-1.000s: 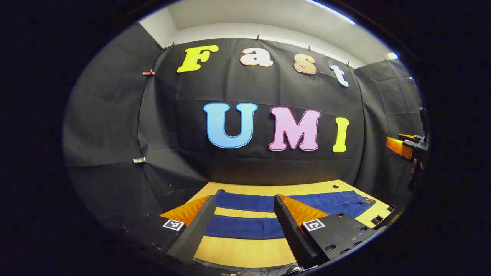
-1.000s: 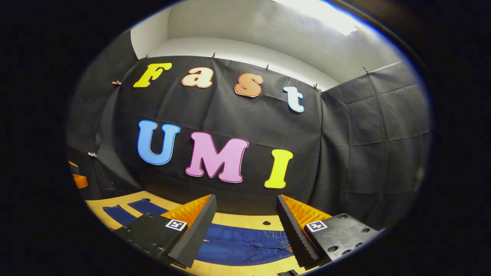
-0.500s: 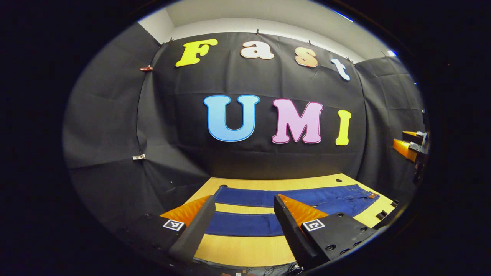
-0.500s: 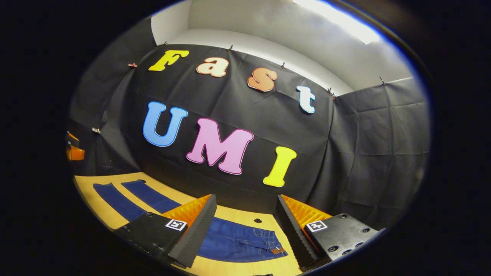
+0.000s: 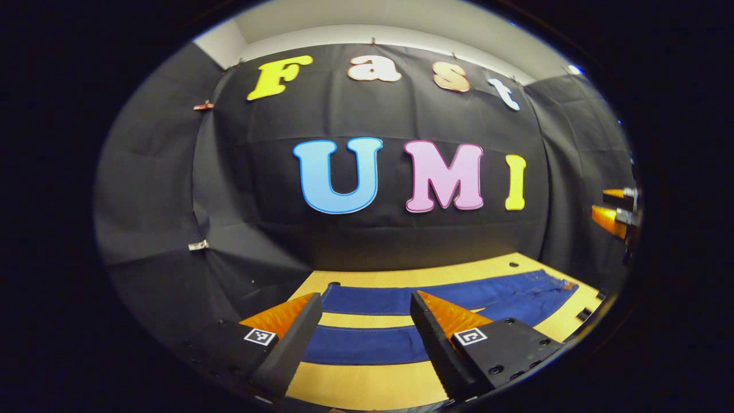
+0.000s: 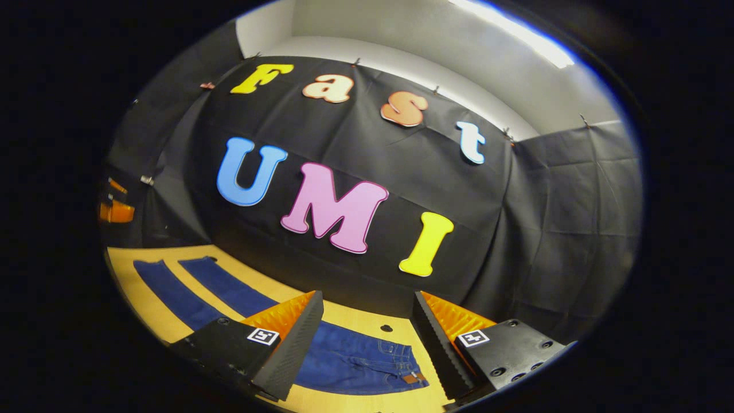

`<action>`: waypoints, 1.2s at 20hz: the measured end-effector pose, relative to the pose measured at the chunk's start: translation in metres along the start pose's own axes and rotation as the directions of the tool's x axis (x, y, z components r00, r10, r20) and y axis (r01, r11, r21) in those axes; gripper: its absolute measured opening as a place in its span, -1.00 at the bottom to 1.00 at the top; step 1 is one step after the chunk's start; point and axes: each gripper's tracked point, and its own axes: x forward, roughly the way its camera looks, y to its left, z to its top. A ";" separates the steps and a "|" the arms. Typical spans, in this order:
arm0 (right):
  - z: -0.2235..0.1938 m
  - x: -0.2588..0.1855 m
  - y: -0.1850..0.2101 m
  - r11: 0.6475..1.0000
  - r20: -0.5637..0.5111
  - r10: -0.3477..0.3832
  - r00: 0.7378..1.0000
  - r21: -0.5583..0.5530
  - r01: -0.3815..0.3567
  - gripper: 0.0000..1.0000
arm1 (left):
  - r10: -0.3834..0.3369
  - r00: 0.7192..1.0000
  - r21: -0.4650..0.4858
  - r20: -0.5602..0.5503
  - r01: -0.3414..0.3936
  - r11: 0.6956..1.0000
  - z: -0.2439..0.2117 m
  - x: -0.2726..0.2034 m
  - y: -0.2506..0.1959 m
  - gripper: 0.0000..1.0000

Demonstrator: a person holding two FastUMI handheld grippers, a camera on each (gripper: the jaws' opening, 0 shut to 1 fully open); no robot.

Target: Grasp the waist and the cuffs of the jeans and fold them to make the two legs overlap; first hold the waist and fold one-third of the jeans toward the cuffs, then hold the cuffs and fold the remaining one-third in the same direction to finish folding.

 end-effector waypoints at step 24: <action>-0.282 0.065 -0.056 0.755 -0.545 0.120 0.830 -0.493 -0.433 0.93 | -0.077 0.594 0.560 -0.801 0.789 0.254 -0.310 0.117 0.153 0.96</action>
